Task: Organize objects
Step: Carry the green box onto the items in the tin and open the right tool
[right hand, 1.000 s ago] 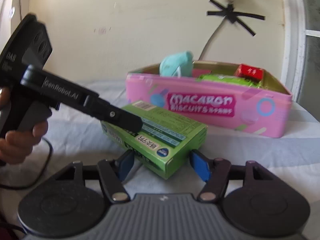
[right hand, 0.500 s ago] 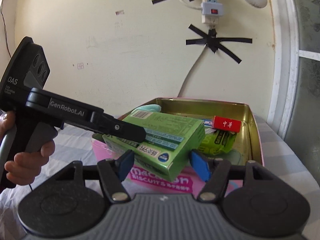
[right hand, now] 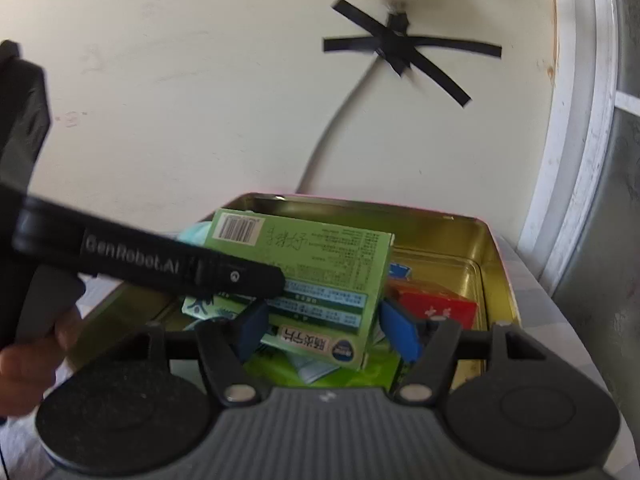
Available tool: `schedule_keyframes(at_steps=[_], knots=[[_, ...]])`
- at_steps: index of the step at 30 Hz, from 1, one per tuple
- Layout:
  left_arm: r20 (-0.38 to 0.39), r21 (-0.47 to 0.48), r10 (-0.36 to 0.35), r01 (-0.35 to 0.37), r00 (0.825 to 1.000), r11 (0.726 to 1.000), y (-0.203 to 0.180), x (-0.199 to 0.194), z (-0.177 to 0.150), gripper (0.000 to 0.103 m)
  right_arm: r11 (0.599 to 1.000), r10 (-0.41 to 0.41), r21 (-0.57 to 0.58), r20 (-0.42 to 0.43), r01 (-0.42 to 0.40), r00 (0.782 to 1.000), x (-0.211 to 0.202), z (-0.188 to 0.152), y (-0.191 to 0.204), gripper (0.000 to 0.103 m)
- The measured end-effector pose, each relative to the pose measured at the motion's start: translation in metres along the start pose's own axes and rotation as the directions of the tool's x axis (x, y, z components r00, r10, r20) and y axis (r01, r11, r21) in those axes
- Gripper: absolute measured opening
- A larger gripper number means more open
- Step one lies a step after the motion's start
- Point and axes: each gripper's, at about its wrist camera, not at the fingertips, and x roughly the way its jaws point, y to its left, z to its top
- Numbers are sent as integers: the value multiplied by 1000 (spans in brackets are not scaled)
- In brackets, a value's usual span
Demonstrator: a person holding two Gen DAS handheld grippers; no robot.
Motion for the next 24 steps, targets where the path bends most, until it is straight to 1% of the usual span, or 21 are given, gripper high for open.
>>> schedule_keyframes(at_steps=[1,2,4,6,10,13,15,21,24], knots=[[3,5,5,-5,1000,1000,-2,0,0,81,1000,-9,5,13,9,1000,0,-2,-1,70],[2,7,6,-6,1000,1000,-4,-1,-2,83,1000,-20,10,26,20,999,-3,-5,-2,74],[7,17,9,-9,1000,1000,-9,-6,-7,85,999,-20,33,53,18,998,-12,-13,-4,76],[18,43,22,-23,1000,999,-15,-13,-13,86,998,-13,58,72,9,997,-22,-22,-5,77],[29,63,55,-57,998,996,-24,-27,-27,86,994,-14,107,107,2,994,-43,-40,-4,77],[41,85,94,-97,995,992,-35,-38,-38,86,990,-19,138,135,0,991,-59,-51,-1,77],[55,99,123,-128,991,987,-40,-47,-46,86,988,-24,156,150,0,988,-71,-57,1,78],[90,86,184,-192,979,978,-52,-76,-69,86,980,-39,199,176,3,984,-101,-74,6,79],[115,97,220,-231,969,968,-58,-89,-81,86,977,-54,212,189,13,980,-115,-84,10,83]])
